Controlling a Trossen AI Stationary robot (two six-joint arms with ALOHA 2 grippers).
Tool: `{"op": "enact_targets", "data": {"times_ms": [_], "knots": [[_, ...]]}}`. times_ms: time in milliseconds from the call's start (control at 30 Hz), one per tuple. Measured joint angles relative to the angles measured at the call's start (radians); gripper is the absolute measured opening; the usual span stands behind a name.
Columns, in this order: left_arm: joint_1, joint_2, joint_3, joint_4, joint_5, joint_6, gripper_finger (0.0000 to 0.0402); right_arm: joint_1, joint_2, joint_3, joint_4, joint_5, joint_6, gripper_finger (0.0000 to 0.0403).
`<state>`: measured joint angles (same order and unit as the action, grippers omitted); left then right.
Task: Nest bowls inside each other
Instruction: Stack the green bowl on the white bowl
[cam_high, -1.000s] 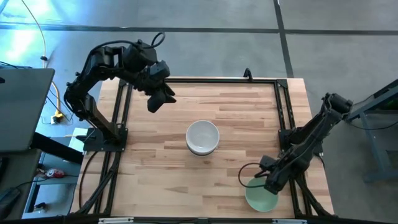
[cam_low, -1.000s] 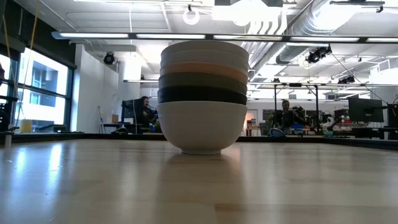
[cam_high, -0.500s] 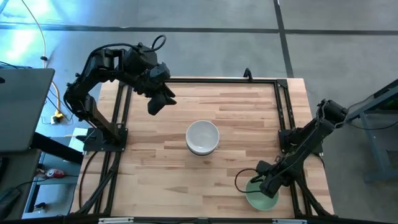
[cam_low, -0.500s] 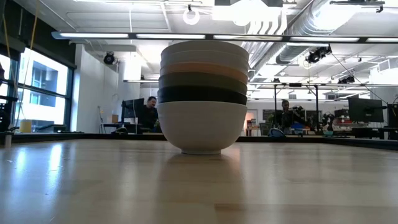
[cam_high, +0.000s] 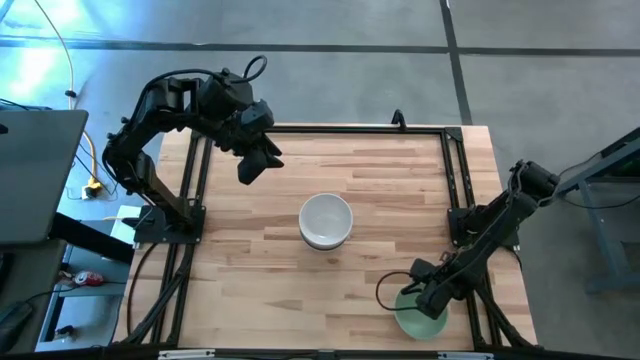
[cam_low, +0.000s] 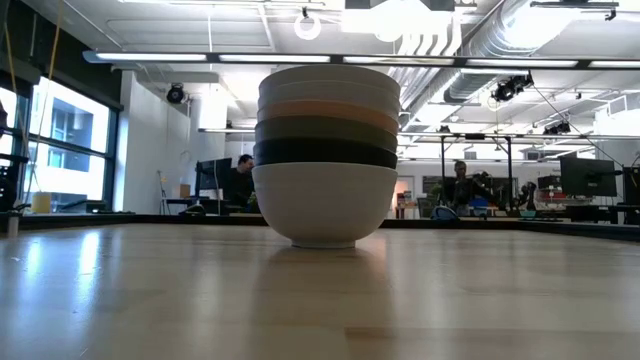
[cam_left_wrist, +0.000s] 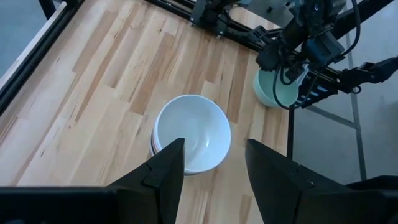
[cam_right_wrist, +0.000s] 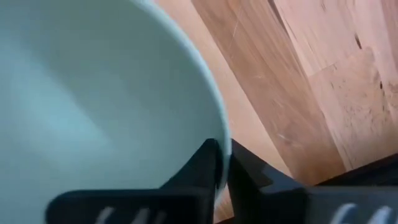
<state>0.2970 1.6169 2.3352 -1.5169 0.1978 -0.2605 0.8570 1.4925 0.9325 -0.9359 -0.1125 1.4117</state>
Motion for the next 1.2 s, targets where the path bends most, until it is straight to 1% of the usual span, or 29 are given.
{"op": "enact_targets", "data": {"times_ms": [67,200,467,633,767,900,1033,1133,1200], "knots": [[0.0,0.0,0.0,0.0,0.0,0.001,0.0156,0.0,0.0,0.0,0.002,0.003,-0.004,0.0008],[0.0,0.0,0.0,0.0,-0.001,0.001,0.0156,-0.002,0.0,0.001,0.001,-0.003,0.002,0.0006],[0.0,0.0,0.0,0.0,-0.004,0.025,0.0156,-0.053,-0.012,0.001,0.005,-0.077,0.002,0.0002],[0.0,0.0,0.0,-0.001,-0.023,0.044,0.0156,-0.097,-0.058,0.002,0.004,-0.083,0.002,0.0001],[0.0,0.0,0.0,-0.005,-0.041,0.078,0.0156,-0.134,-0.107,0.002,0.005,-0.068,0.018,0.0001],[0.003,0.0,0.0,-0.024,-0.096,0.129,0.0156,-0.18,-0.165,0.002,0.003,-0.056,0.038,0.0001],[0.02,0.0,0.0,-0.055,-0.207,0.173,0.0156,-0.233,-0.219,0.002,-0.017,-0.063,0.058,0.0],[0.037,-0.002,0.0,-0.055,-0.263,0.203,0.0156,-0.275,-0.249,0.006,-0.047,-0.087,0.066,0.0],[0.052,-0.005,0.0,-0.055,-0.283,0.232,0.0156,-0.301,-0.255,0.033,-0.103,-0.098,0.057,0.0]]}}
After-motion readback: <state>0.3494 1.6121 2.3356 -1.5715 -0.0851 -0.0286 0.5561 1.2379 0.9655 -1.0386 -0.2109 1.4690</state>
